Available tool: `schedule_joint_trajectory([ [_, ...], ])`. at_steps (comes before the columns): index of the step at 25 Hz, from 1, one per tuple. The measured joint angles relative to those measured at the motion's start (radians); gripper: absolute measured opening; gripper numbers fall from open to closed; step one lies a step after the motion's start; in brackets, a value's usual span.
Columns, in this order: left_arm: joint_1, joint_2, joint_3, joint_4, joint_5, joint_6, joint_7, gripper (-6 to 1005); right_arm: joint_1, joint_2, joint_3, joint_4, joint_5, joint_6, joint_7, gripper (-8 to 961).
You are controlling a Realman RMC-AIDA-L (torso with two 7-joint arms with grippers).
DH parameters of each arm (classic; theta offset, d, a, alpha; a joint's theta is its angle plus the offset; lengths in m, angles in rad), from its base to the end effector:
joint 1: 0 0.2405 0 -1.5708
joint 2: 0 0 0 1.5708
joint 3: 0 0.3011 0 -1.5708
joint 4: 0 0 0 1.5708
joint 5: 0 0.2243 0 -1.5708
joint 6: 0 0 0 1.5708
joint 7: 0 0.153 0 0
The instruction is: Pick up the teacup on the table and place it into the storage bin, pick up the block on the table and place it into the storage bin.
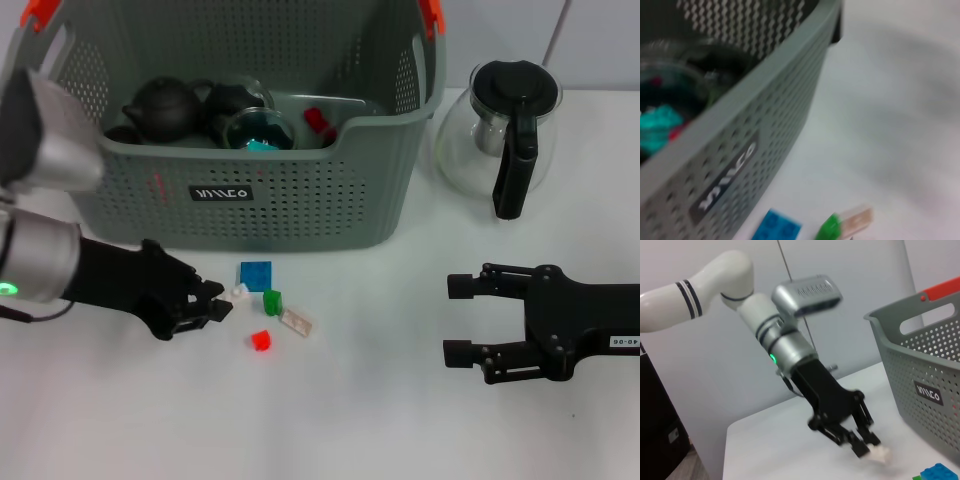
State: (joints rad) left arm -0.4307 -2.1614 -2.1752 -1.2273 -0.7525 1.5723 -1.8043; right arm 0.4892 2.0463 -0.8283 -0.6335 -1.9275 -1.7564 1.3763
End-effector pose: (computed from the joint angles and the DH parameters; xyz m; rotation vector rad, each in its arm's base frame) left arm -0.2855 0.3536 -0.0174 -2.8107 -0.6401 0.0432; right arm 0.2926 0.3253 -0.0319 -2.9518 0.5854 0.8245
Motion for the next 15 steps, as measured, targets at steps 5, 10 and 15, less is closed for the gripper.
schedule_joint_trajectory([
  [5, -0.05, 0.04, -0.116, -0.057, -0.16, 0.298, 0.037, 222, 0.001, 0.0, 0.0, 0.0, 0.001, 0.0, 0.0, 914],
  [10, -0.123, 0.044, -0.144, -0.146, -0.271, 0.344, -0.032, 232, 0.006, 0.001, 0.0, 0.0, 0.0, 0.0, 0.0, 915],
  [15, -0.249, 0.043, -0.115, -0.175, -0.177, 0.153, -0.189, 243, 0.009, 0.002, 0.0, 0.0, 0.001, -0.002, 0.002, 914],
])
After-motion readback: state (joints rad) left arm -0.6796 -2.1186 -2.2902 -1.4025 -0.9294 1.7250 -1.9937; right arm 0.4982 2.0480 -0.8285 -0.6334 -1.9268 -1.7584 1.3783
